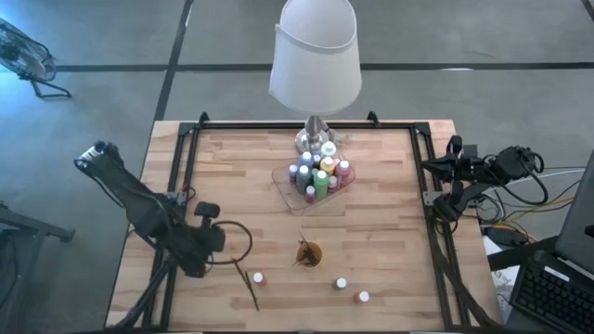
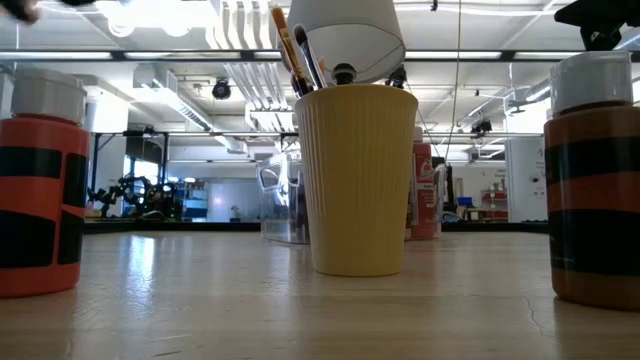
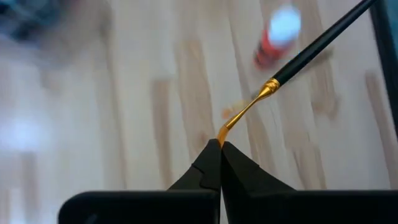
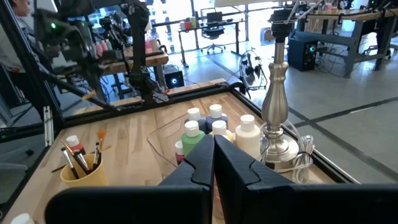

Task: Pick & Place Paint Supplies
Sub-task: Put the black paint brush into the yellow cup

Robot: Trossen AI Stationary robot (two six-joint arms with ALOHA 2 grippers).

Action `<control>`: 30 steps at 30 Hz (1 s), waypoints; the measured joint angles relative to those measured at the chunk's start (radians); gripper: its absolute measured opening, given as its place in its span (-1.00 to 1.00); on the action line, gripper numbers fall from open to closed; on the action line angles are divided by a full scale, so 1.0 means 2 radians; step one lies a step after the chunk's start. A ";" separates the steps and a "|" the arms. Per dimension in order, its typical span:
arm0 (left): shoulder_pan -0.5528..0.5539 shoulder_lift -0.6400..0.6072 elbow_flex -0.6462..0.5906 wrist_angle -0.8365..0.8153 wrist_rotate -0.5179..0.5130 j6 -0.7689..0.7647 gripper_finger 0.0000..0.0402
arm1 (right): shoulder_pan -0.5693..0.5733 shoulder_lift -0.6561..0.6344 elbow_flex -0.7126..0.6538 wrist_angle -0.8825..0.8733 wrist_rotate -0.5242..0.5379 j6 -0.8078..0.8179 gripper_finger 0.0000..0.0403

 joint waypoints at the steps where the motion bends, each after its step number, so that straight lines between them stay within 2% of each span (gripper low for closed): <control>1: 0.000 0.000 0.010 0.000 -0.015 0.002 -1.00 | 0.000 0.000 0.000 0.000 0.000 0.000 -0.96; 5: 0.000 0.001 0.050 0.003 -0.079 0.044 -1.00 | 0.000 0.000 0.000 0.000 0.000 0.000 -0.96; 8: 0.000 0.006 0.073 0.024 -0.152 0.097 -1.00 | 0.000 0.000 0.000 0.000 0.000 0.000 -0.96; 11: 0.002 0.012 0.081 0.078 -0.237 0.188 -1.00 | 0.000 0.000 0.000 0.000 0.000 0.000 -0.96; 14: 0.008 0.025 0.079 0.159 -0.294 0.317 -1.00 | 0.000 0.000 0.000 0.000 0.000 0.000 -0.96; 17: 0.020 0.046 0.078 0.244 -0.328 0.429 -1.00 | 0.000 0.000 0.000 0.000 0.000 0.000 -0.96; 22: 0.047 0.095 0.077 0.355 -0.343 0.569 -1.00 | 0.000 0.000 0.000 0.000 0.000 0.000 -0.96; 25: 0.065 0.124 0.079 0.373 -0.370 0.619 -1.00 | 0.000 0.000 0.000 0.000 0.000 0.000 -0.96; 30: 0.087 0.163 0.087 0.372 -0.416 0.658 -1.00 | 0.000 0.000 0.000 0.000 0.000 0.000 -0.96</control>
